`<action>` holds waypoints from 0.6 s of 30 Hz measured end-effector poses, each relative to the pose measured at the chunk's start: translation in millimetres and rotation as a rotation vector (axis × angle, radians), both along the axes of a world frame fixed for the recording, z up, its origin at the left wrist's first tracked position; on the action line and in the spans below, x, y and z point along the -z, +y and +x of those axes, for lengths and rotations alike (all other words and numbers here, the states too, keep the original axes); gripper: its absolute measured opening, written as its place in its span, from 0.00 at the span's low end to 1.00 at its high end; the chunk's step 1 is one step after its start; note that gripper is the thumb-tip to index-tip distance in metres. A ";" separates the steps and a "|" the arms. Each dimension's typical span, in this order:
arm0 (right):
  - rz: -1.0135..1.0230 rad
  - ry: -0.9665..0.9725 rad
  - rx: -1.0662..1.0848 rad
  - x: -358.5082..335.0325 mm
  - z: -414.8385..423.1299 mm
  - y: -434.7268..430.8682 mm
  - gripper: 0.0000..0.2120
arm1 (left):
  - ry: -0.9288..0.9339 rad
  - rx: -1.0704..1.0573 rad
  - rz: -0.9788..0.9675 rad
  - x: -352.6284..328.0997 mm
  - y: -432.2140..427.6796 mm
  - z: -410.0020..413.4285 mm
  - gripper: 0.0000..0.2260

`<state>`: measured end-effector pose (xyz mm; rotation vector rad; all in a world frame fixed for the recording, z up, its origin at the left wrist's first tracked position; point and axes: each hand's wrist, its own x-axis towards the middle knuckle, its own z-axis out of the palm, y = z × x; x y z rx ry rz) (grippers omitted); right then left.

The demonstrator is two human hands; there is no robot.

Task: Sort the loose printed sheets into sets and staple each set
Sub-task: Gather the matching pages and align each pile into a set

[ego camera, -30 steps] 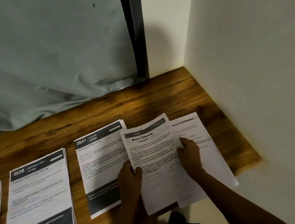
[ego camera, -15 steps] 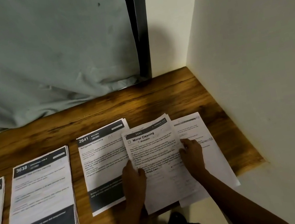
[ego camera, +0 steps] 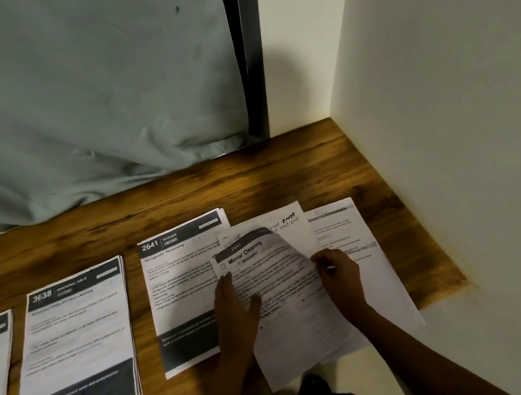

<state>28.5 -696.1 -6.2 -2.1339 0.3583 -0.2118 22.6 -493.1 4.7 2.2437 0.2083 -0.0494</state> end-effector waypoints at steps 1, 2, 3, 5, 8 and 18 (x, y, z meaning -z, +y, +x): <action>0.033 0.006 0.002 -0.6 0.5 1.4 0.06 | 0.005 0.043 0.003 0.8 -0.3 -0.6 0.34; 0.060 0.015 0.006 -1.5 0.7 3.1 0.06 | 0.018 0.085 0.015 2.1 -0.8 -0.7 0.36; 0.080 0.025 0.015 -1.9 1.0 4.7 0.06 | 0.040 0.129 0.043 3.6 -1.0 -0.6 0.38; 0.091 0.045 0.035 -2.9 1.8 7.9 0.07 | 0.073 0.257 0.161 6.2 -1.5 0.0 0.42; 0.058 0.115 -0.022 -4.7 3.3 12.0 0.08 | 0.105 0.465 0.393 11.3 0.2 0.6 0.51; -0.183 0.327 0.053 4.5 6.8 -1.7 0.21 | 0.221 0.596 0.544 25.3 21.4 -4.1 0.49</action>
